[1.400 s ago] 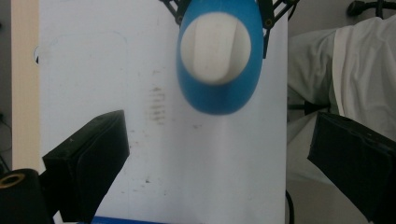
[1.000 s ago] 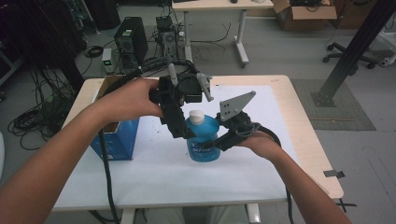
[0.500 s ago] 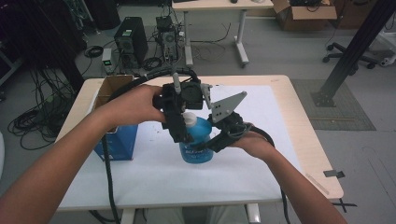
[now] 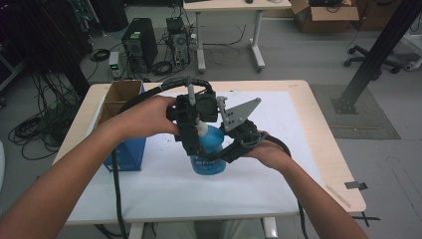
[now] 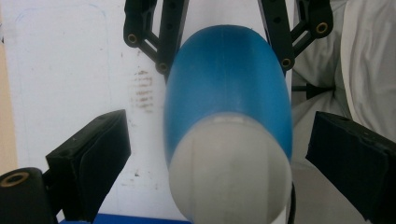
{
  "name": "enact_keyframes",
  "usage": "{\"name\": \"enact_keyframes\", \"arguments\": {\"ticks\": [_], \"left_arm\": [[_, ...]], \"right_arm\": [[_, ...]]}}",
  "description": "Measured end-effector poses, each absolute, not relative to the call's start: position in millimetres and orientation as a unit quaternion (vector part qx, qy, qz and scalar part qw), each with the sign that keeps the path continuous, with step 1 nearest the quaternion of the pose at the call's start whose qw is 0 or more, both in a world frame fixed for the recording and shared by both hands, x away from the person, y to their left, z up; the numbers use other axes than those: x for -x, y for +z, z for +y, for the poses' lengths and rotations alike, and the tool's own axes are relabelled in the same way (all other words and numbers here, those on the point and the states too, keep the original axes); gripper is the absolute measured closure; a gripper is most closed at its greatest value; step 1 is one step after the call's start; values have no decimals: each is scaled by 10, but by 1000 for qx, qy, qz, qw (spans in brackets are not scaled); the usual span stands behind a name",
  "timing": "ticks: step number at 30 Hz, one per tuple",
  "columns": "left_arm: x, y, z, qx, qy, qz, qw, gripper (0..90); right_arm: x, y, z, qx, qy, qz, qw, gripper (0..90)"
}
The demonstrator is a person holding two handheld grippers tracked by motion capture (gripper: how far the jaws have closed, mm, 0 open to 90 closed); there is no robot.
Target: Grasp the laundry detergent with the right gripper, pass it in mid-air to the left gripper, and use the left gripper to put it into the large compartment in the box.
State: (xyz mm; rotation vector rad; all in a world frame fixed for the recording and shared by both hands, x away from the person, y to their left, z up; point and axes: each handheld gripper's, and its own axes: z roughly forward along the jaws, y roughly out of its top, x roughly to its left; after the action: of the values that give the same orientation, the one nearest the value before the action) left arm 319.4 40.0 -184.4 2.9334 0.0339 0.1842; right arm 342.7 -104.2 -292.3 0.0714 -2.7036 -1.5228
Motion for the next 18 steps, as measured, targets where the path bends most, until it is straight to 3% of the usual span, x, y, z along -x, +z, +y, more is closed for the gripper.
{"name": "enact_keyframes", "arguments": {"ticks": [18], "left_arm": [[-3216,-1924,383,-994,48,6,99,166]], "right_arm": [[-3422,-2933,-1035,-23,-488,-872,20,436]]}}
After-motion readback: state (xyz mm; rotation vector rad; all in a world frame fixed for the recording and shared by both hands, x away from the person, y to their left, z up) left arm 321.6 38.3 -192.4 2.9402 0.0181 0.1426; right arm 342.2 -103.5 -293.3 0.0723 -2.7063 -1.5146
